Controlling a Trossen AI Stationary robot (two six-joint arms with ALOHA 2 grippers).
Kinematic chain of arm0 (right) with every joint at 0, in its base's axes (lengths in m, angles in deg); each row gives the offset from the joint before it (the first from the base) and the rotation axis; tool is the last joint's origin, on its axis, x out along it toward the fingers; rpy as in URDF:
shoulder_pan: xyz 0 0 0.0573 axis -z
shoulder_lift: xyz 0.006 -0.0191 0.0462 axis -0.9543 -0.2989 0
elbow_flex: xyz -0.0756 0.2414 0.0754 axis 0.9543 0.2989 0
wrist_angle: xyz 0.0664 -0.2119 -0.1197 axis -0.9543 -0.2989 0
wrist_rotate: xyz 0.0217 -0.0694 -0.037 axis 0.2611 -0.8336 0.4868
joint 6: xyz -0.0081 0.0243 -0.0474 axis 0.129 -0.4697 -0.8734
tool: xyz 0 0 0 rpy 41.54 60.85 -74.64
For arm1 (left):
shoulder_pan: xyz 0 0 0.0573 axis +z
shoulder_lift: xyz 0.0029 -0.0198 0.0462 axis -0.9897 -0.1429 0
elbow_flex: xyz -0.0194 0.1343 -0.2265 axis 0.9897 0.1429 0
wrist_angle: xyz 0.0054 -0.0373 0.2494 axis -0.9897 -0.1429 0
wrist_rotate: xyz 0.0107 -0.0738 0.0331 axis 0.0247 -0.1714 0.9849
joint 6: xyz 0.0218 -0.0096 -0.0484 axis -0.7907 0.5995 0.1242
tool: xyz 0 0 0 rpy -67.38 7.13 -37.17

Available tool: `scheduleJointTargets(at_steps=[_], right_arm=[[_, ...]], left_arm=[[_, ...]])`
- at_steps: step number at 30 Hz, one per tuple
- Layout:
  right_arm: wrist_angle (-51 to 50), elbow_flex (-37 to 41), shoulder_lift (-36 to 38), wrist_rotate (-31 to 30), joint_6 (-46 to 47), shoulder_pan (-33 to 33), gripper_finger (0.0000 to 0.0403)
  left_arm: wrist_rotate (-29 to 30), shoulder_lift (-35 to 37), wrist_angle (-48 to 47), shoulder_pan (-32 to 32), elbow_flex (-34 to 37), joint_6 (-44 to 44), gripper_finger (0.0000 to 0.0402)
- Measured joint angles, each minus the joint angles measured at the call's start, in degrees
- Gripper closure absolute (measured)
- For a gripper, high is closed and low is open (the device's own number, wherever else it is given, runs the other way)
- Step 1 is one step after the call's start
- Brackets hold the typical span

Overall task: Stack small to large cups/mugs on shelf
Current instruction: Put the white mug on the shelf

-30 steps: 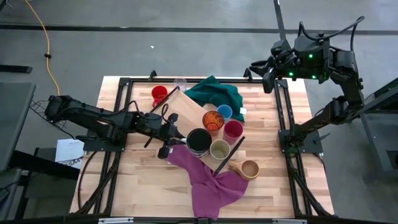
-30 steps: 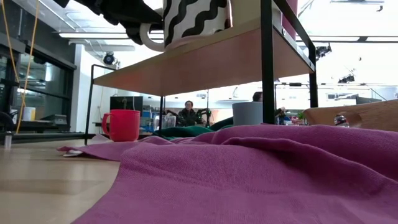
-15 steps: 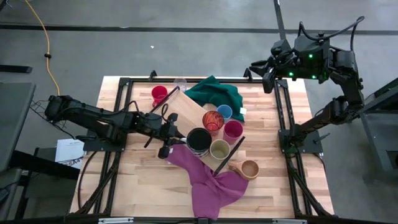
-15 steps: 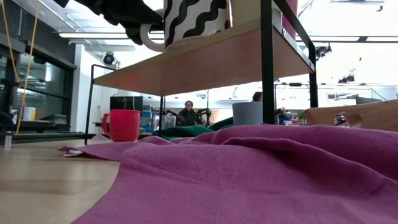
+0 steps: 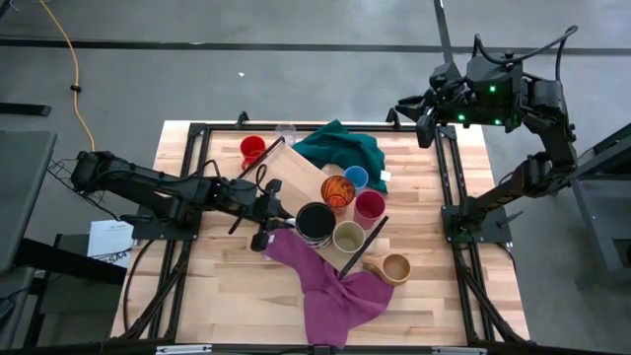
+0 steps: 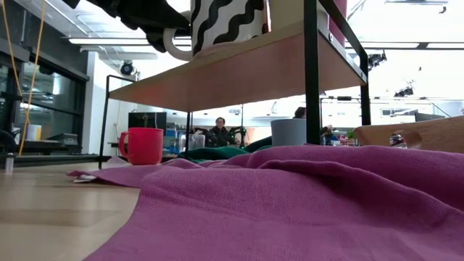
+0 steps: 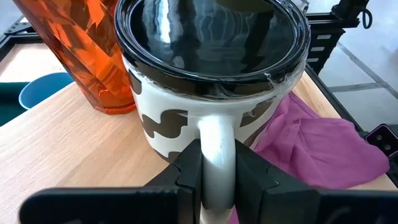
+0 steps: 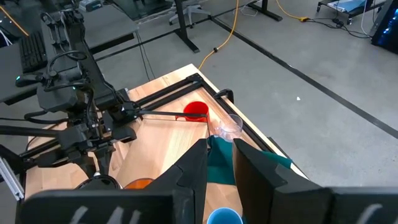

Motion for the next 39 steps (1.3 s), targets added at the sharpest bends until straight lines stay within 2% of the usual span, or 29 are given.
scheduleJointTargets(at_steps=[20, 25, 31, 39], right_arm=[[0.0, 0.0, 0.0, 0.0, 0.0, 0.0, 0.0334], [0.0, 0.0, 0.0, 0.0, 0.0, 0.0, 0.0334], [0.0, 0.0, 0.0, 0.0, 0.0, 0.0, 0.0334], [0.0, 0.0, 0.0, 0.0, 0.0, 0.0, 0.0334]], left_arm=[[0.1, 0.0, -0.2, 0.0, 0.0, -1.2, 0.0355], [0.7, -0.1, -0.5, 0.0, 0.0, -1.6, 0.0338], [2.0, -0.2, -7.3, 0.1, -3.2, -4.0, 0.0329], [2.7, -0.1, -10.9, 0.0, -6.2, -7.1, 0.0327]])
